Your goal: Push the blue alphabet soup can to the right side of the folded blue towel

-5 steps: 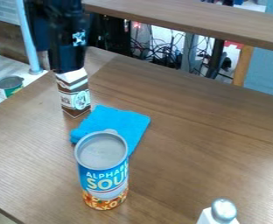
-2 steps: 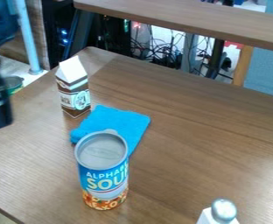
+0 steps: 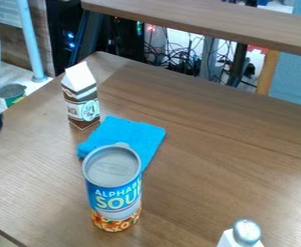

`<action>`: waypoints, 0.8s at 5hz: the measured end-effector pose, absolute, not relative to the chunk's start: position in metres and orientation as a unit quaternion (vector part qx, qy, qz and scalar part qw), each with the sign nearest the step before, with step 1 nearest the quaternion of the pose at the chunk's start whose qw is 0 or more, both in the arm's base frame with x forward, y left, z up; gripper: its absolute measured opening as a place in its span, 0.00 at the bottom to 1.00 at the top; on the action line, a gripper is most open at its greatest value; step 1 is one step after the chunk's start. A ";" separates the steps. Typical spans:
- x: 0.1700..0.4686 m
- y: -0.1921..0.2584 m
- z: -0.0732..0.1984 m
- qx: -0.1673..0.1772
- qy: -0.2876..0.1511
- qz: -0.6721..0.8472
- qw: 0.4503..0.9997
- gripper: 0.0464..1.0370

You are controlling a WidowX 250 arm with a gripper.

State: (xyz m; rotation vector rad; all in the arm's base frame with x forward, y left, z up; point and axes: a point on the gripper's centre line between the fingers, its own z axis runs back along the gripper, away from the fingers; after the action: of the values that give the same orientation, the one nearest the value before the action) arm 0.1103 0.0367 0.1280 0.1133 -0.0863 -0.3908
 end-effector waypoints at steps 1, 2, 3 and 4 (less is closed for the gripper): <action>0.119 0.038 0.101 0.074 -0.049 -0.223 0.971 0.96; 0.130 0.033 0.086 0.077 -0.070 -0.191 0.976 0.96; 0.148 0.025 0.073 0.050 -0.109 -0.188 0.975 0.96; 0.163 0.023 0.067 0.047 -0.144 -0.172 0.973 0.96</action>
State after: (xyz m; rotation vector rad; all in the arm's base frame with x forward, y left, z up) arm 0.1631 0.0231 0.0667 0.0958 -0.2915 -0.3465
